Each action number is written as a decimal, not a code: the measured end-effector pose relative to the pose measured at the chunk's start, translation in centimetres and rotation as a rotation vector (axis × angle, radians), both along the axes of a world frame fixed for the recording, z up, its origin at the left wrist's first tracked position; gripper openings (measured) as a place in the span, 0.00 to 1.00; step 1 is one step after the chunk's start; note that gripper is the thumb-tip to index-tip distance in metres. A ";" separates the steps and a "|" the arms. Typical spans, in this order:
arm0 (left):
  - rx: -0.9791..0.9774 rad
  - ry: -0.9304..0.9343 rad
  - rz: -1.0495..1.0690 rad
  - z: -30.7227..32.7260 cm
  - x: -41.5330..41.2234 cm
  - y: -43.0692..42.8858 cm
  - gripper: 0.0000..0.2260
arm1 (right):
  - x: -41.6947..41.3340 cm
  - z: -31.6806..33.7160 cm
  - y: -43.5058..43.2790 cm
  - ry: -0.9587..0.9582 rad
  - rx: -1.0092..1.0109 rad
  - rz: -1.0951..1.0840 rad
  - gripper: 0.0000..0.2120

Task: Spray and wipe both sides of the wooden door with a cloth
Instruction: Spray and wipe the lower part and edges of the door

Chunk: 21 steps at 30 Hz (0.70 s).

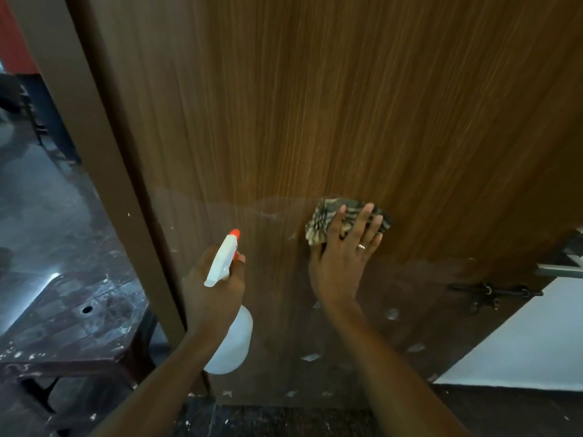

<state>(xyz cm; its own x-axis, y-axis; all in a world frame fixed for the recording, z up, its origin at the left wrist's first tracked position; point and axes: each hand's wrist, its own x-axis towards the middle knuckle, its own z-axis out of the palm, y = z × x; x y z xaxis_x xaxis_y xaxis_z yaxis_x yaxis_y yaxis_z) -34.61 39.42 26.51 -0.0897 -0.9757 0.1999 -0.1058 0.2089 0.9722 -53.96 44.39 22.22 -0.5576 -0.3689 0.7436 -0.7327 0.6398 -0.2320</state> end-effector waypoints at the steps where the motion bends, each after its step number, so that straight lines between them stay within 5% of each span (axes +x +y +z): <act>1: -0.004 0.005 -0.008 0.4 0.4 -0.4 0.05 | 1.3 1.5 -1.7 -0.029 -0.054 -0.010 0.37; 7: -0.014 0.009 0.005 0.8 3.7 -2.4 0.11 | 4.0 -3.4 -4.7 0.285 0.206 0.288 0.39; 15: -0.043 -0.003 0.002 1.7 7.3 -2.2 0.14 | 8.8 0.7 -8.8 0.069 0.011 0.131 0.39; 21: -0.012 0.016 0.033 2.4 9.0 -2.6 0.15 | 10.8 -0.4 -12.4 0.590 0.344 0.509 0.29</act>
<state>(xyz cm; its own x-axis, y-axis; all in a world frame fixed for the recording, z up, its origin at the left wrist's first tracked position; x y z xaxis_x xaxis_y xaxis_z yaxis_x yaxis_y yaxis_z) -25.58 36.79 28.90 -0.0541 -0.9756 0.2127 -0.0975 0.2171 0.9713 -43.17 32.01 21.80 0.1817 -0.7280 0.6611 -0.8900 0.1642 0.4254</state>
